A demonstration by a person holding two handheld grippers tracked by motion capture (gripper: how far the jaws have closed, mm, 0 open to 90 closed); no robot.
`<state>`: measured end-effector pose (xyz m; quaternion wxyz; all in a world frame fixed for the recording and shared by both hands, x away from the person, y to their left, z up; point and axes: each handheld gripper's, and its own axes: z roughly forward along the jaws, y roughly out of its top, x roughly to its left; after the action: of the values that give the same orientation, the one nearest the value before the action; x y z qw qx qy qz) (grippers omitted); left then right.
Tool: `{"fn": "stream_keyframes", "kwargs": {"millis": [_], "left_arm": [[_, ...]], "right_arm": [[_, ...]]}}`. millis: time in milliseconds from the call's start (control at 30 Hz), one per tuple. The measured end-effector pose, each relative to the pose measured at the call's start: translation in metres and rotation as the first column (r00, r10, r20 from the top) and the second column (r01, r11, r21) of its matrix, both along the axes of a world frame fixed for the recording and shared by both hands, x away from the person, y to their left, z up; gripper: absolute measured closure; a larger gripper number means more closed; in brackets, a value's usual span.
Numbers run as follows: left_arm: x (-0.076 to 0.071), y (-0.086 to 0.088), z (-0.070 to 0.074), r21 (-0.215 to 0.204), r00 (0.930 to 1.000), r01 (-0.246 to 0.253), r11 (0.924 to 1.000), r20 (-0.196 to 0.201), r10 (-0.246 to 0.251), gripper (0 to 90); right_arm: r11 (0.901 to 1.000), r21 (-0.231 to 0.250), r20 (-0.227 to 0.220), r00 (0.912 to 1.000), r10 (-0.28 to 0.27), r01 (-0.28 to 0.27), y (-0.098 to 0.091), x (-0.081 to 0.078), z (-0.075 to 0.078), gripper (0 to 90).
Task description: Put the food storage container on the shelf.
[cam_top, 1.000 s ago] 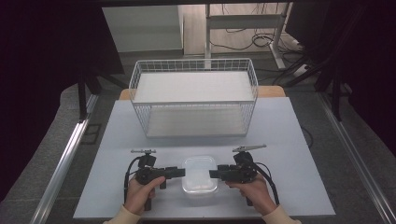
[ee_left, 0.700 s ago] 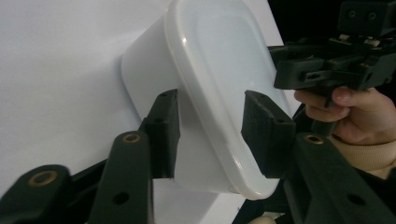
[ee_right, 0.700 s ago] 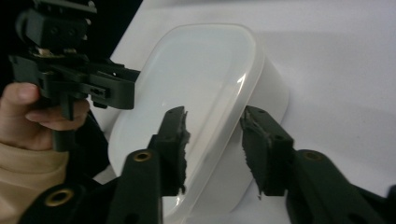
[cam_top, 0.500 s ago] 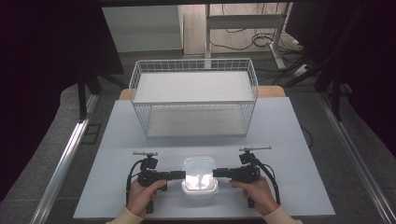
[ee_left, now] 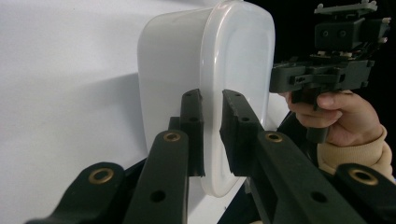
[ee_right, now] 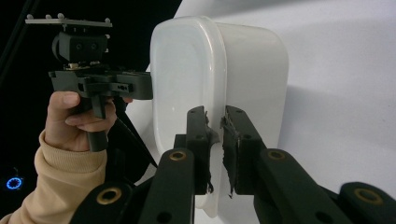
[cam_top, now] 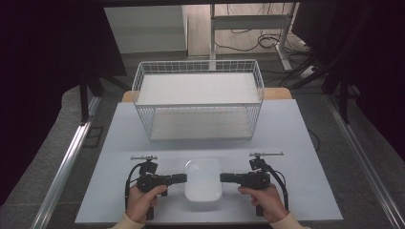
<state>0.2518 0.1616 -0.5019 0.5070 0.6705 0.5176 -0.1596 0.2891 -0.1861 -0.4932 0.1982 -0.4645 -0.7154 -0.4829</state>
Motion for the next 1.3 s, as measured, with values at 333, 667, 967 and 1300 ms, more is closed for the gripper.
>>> {"fn": "stream_keyframes", "kwargs": {"millis": [333, 667, 967, 1300], "left_arm": [[-0.007, 0.002, 0.013, -0.007, 0.9989, 0.019, 0.9998, 0.044, -0.019, 80.5], [-0.017, 0.001, 0.033, -0.006, 0.9924, 0.026, 0.9996, 0.120, -0.026, 81.0], [-0.021, 0.003, 0.064, 0.006, 0.9787, 0.011, 0.9999, 0.205, -0.012, 81.4], [-0.007, 0.005, 0.096, 0.019, 0.9633, 0.008, 0.9998, 0.268, -0.013, 81.6]], "right_arm": [[0.9998, -0.014, 0.070, 0.9974, 0.018, -0.017, 0.001, -0.006, 0.012, 80.5], [0.9990, -0.040, 0.166, 0.9858, 0.028, -0.022, 0.002, -0.013, 0.033, 79.8], [0.9986, -0.051, 0.252, 0.9673, 0.030, -0.017, 0.006, -0.015, 0.058, 79.2], [0.9982, -0.056, 0.316, 0.9480, 0.040, -0.024, 0.010, 0.001, 0.087, 79.0]]}}
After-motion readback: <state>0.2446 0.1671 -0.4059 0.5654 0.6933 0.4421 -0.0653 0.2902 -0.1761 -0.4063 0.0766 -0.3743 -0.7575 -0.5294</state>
